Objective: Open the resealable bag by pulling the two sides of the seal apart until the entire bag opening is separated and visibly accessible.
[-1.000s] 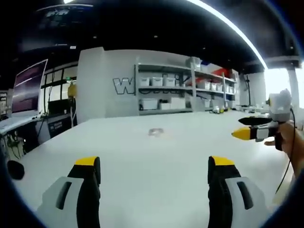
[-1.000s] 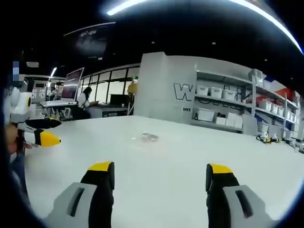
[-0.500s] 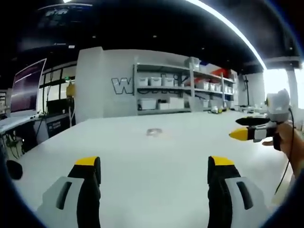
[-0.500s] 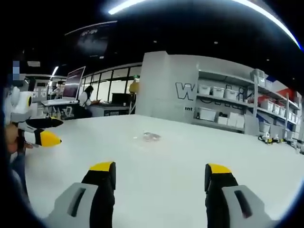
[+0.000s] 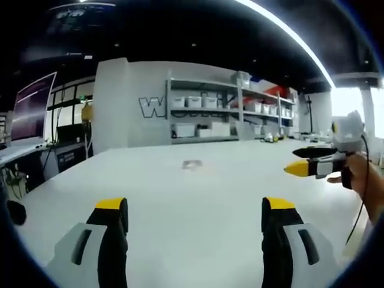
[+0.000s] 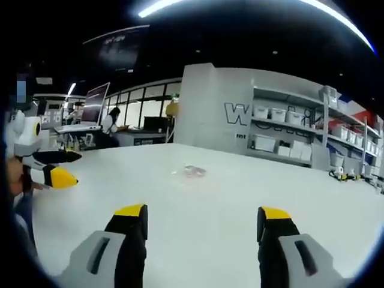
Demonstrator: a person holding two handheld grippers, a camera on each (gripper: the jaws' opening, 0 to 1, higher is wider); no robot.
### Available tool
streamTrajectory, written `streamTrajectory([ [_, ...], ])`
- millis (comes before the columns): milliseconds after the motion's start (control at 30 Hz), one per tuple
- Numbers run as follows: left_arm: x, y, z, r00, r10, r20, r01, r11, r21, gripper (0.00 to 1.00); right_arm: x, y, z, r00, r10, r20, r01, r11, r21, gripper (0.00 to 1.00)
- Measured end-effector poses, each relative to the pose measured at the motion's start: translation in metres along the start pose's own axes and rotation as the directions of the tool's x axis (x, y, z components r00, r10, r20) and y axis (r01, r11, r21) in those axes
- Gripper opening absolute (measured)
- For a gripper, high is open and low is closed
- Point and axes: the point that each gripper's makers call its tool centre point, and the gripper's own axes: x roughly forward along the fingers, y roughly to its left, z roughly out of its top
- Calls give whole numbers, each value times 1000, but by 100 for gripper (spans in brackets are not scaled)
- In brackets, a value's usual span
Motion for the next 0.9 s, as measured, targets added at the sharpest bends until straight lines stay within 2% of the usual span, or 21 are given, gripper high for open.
streamTrajectory([
  [167, 1, -1, -3, 1000, -3, -6, 3, 1000, -6, 91, 0, 3, -3, 1000, 18, -3, -18, 1000, 6, 68],
  [733, 2, -3, -2, 1000, -4, -4, 4, 1000, -8, 90, 0, 1, -3, 1000, 24, 2, -24, 1000, 7, 65],
  [900, 2, -5, -1, 1000, -6, -1, 6, 1000, -7, 90, 1, 1, -5, 999, 33, 2, -33, 999, -3, 60],
])
